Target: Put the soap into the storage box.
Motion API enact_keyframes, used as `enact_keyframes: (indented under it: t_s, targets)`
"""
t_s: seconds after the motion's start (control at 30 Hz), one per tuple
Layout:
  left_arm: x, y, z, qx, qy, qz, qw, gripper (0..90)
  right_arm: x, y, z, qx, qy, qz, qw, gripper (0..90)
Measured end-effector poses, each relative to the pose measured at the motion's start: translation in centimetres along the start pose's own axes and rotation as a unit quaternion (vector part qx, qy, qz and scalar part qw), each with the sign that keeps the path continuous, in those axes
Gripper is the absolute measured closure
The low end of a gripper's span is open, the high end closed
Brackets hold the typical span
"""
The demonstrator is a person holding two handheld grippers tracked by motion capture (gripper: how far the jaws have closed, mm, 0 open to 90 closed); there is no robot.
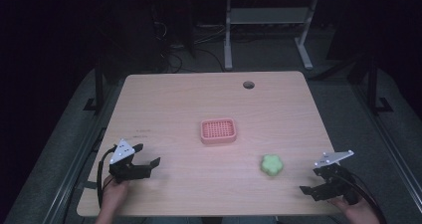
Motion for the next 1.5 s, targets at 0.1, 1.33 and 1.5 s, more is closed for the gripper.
enact_keyframes:
  t_s: [0.1, 1.33, 1.5]
  targets:
    - [0.0, 0.0, 0.0, 0.002, 0.000, 0.000, 1.0000, 14.1, 0.0, 0.2, 0.1, -0.002, 0.005, -0.003, 1.0000, 17.1]
    - [-0.3, 0.3, 0.0, -0.002, -0.006, 0.004, 1.0000, 14.0, -0.1, 2.0, 7.8, -0.093, 0.057, -0.017, 0.9939, 17.1]
    - [-0.3, 0.3, 0.0, -0.002, -0.007, 0.004, 1.0000, 14.1, 0.0, 2.2, 8.4, -0.098, 0.061, -0.018, 0.9931, 17.1]
Point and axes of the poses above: each handheld gripper's, and its own axes: x roughly forward along the jaws, z roughly out of its top, y roughly to its left, the point moved 2 cm from there along x, roughly forward along the jaws, and after that the axes turned 14 degrees about y, right-handed, at the moved point
